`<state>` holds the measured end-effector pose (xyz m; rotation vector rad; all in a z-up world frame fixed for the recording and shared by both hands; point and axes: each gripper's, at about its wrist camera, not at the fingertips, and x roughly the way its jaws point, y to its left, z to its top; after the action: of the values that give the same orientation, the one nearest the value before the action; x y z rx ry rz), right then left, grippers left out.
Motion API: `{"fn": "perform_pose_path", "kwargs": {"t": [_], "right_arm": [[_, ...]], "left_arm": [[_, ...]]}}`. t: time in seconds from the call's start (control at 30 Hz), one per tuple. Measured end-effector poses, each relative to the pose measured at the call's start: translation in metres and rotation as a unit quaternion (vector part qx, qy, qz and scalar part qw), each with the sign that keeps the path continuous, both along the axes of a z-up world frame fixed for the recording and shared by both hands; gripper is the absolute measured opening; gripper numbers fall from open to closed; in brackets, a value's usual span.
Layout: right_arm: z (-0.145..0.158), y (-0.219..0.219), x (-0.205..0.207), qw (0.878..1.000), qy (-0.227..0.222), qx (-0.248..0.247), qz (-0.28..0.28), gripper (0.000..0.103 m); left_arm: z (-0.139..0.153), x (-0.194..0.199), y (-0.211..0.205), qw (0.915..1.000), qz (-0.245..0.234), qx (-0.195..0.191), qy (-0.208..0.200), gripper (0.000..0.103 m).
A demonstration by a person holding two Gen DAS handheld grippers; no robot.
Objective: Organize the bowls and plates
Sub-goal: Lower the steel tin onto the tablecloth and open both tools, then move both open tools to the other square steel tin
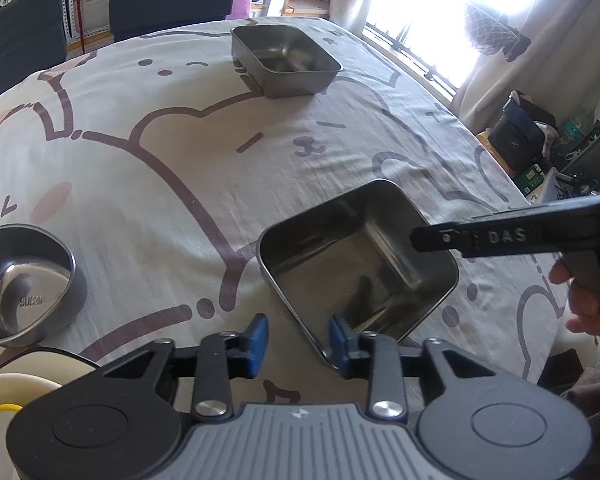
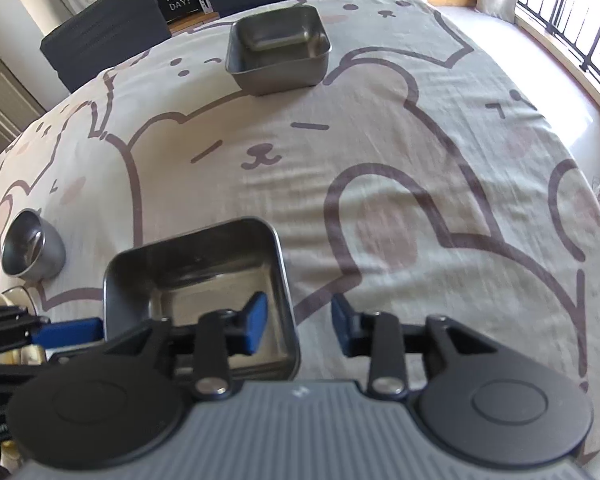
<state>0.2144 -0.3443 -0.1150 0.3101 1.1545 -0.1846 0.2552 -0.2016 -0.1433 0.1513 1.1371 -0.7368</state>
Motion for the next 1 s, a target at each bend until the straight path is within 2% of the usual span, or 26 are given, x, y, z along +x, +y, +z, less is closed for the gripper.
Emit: {"fn": "perform_pose_path", "kwargs": {"t": [0.13,0.17,0.27,0.43,0.5,0.6,0.83,1.0], "right_arm": [[0.005,0.0,-0.006,1.0,-0.003,-0.007,0.003,0.054],[0.007,-0.001,-0.007,1.0,-0.003,-0.011,0.0,0.06],[0.014,0.001,-0.012,1.0,-0.012,-0.021,0.002,0.07],[0.025,0.009,-0.022,0.999,-0.023,-0.033,0.02,0.087],[0.03,0.01,-0.026,0.999,-0.024,-0.04,0.021,0.09],[0.04,0.011,-0.033,0.998,-0.037,-0.037,0.017,0.101],[0.07,0.023,-0.05,0.995,-0.078,-0.051,0.018,0.103],[0.103,0.03,-0.06,0.991,-0.114,-0.064,0.003,0.103]], "left_arm": [[0.003,0.001,0.005,0.9999,0.014,-0.003,0.0,0.053],[0.005,0.001,0.006,0.9998,0.017,-0.005,-0.001,0.058],[0.01,0.001,0.011,0.9996,0.026,-0.011,-0.008,0.074],[0.02,-0.003,0.02,0.9991,0.035,-0.018,-0.014,0.081],[0.025,-0.005,0.026,0.9987,0.041,-0.021,-0.021,0.088],[0.033,-0.007,0.035,0.9979,0.05,-0.035,-0.022,0.1],[0.059,-0.014,0.052,0.9947,0.06,-0.056,-0.062,0.103],[0.084,-0.014,0.055,0.9888,0.066,-0.074,-0.112,0.103]]}}
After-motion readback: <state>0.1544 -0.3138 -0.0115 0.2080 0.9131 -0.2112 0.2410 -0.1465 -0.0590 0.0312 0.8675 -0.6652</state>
